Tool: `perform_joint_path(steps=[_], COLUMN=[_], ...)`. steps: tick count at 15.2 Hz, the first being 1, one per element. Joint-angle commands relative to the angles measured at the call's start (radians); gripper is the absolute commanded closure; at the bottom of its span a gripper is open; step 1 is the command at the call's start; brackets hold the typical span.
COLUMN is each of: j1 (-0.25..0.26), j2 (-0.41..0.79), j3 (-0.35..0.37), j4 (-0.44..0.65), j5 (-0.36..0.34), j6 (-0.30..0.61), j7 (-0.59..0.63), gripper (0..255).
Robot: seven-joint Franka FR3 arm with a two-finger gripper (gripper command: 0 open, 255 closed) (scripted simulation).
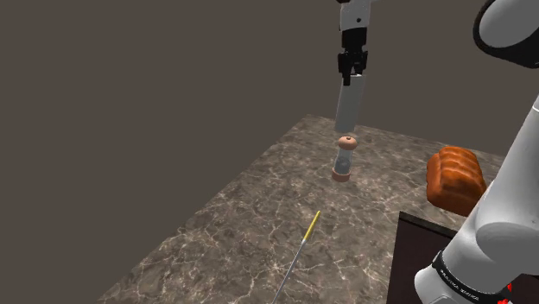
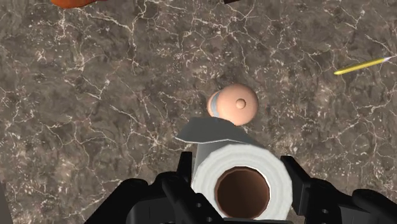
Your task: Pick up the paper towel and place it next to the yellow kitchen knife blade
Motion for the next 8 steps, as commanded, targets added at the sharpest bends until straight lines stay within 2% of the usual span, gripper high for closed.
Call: perform_joint_path(steps=[1, 8], j1=[0.03, 0.119], j2=[-0.042, -0.128], j3=[0.021, 0.105], j4=[-0.032, -0.074], j5=[-0.006, 0.005], j6=[-0.008, -0.044], j7=[0.053, 0.23], gripper=[255, 255])
